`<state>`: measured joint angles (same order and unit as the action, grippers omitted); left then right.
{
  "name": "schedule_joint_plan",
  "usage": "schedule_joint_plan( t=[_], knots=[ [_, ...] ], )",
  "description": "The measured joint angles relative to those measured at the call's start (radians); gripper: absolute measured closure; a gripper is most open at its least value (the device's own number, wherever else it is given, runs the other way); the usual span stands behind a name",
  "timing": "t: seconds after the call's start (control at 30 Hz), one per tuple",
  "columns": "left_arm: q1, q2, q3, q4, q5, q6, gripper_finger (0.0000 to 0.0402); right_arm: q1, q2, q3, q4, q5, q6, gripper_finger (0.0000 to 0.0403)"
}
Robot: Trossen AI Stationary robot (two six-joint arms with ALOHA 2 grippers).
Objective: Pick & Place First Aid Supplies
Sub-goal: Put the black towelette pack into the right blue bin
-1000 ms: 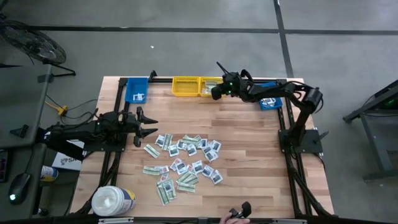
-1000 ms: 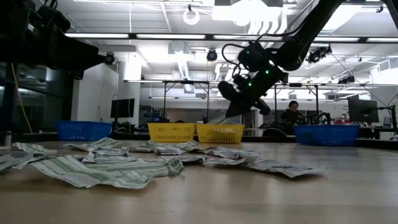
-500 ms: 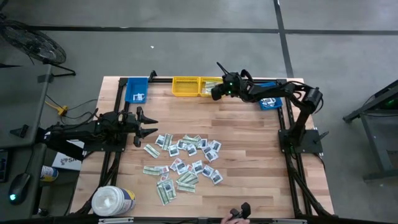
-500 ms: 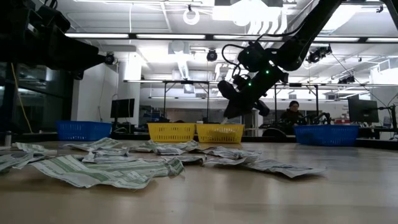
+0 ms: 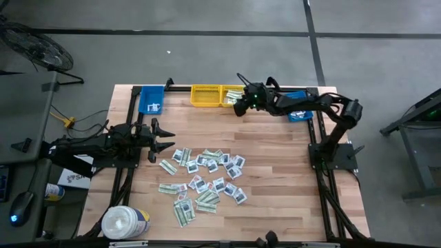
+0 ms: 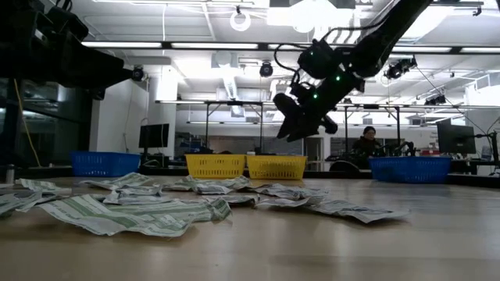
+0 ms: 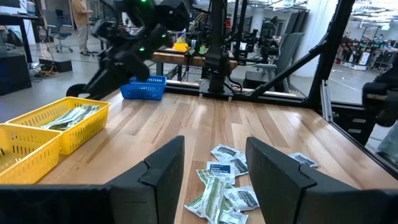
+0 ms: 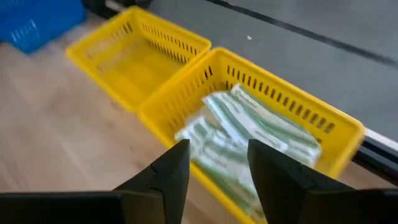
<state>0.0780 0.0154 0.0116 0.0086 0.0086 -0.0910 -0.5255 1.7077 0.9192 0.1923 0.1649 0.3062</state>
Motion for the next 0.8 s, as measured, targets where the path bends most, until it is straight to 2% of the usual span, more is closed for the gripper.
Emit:
schedule_joint_plan(
  t=[0.17,0.33,0.8],
  knots=[
    [0.000,0.000,0.000,0.000,0.000,0.000,0.0229,0.076,-0.073,0.000,-0.172,0.076,-0.125,0.0242],
    [0.000,0.000,0.000,0.000,0.000,0.000,0.0229,0.168,-0.119,0.000,-0.310,0.098,-0.215,0.0248],
    [0.000,0.000,0.000,0.000,0.000,0.000,0.0229,0.493,-0.180,0.000,-0.551,0.104,-0.208,0.0263]
  ],
)
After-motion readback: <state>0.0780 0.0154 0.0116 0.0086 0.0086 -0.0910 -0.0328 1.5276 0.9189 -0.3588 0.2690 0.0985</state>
